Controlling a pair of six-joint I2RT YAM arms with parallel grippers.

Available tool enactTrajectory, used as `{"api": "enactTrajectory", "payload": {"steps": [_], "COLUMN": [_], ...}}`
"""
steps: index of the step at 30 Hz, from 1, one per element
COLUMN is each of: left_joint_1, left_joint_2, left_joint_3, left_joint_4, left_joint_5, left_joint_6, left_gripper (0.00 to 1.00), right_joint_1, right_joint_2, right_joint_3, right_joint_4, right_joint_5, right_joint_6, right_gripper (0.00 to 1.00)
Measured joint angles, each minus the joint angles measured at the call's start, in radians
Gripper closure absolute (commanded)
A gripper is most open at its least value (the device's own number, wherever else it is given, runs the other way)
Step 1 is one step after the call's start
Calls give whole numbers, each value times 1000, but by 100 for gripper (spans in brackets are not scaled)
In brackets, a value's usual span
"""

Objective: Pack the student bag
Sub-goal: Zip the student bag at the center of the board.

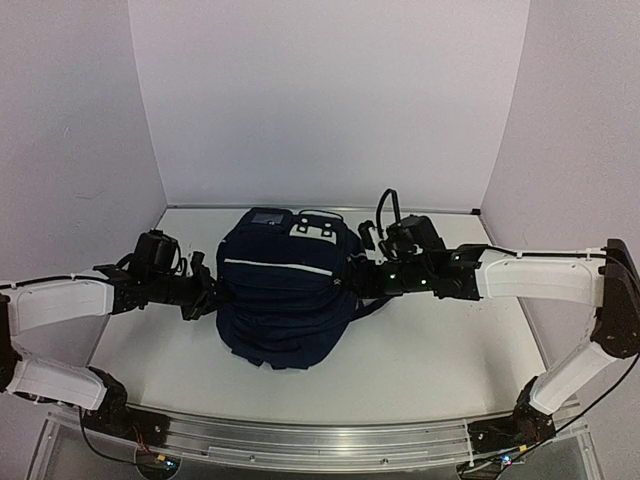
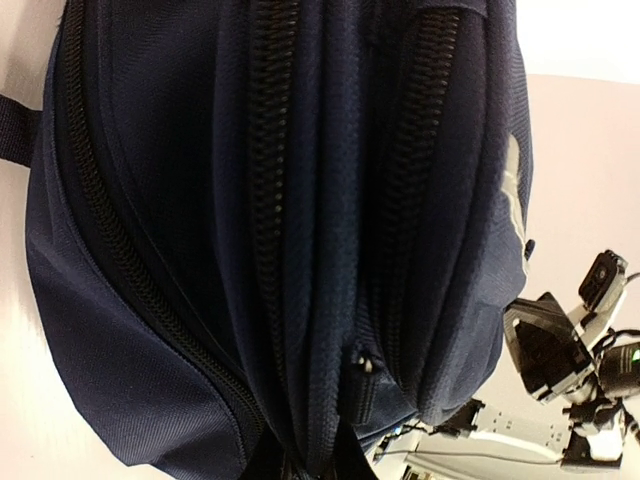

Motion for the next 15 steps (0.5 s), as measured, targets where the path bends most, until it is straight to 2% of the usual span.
{"api": "enactTrajectory", "payload": {"steps": [5, 15], "left_joint_1": [38, 85], "left_joint_2": [1, 56], "left_joint_3": [26, 112], "left_joint_4": [-65, -191], "left_joint_5": [90, 179], "left_joint_6": [136, 380], "left_gripper": [100, 100], "right_joint_1": [-31, -68], "right_joint_2": [15, 132], "right_joint_3": [12, 109], "right_joint_4": [4, 13], "right_joint_5": [-42, -35], "right_joint_6": [-37, -111], "right_gripper": [100, 100]}}
